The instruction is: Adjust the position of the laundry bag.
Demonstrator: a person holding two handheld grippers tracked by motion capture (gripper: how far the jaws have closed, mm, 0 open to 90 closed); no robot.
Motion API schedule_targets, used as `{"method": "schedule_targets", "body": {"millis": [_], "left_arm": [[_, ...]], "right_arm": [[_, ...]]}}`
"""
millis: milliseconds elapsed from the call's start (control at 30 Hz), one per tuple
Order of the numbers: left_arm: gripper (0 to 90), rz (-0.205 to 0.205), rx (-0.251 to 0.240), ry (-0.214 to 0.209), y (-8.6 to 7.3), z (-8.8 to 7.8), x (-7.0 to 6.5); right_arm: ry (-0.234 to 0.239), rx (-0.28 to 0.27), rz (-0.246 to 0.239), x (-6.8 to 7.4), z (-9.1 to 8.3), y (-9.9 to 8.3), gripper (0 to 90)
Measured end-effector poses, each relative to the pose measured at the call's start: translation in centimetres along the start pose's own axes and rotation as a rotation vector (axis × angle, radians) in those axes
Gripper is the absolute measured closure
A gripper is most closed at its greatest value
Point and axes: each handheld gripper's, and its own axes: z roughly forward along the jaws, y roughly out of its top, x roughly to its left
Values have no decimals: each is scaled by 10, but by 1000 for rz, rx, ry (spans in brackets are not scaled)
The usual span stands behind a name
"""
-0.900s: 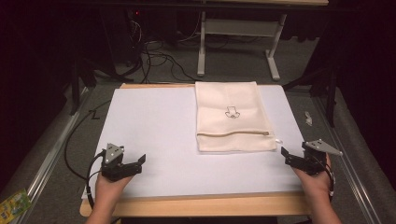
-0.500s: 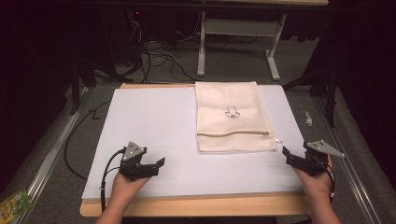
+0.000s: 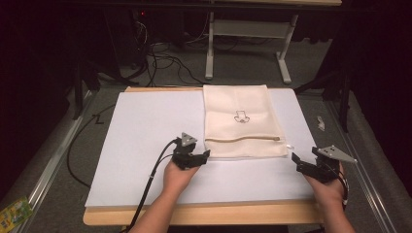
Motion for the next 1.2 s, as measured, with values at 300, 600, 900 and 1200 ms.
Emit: {"method": "schedule_targets", "body": {"millis": [300,600,900,1200], "left_arm": [[644,70,74,74,11,38,-15],[875,170,88,78,-2,19,-12],[873,195,96,87,-30,-21,1],[872,262,165,85,-58,-67,-1]], "right_arm": [[8,-8,-2,1,-1,1,197],[45,-34,12,3,-4,2,262],[105,-56,2,14,-6,4,289],[147,-46,12,22,-5,5,310]]}}
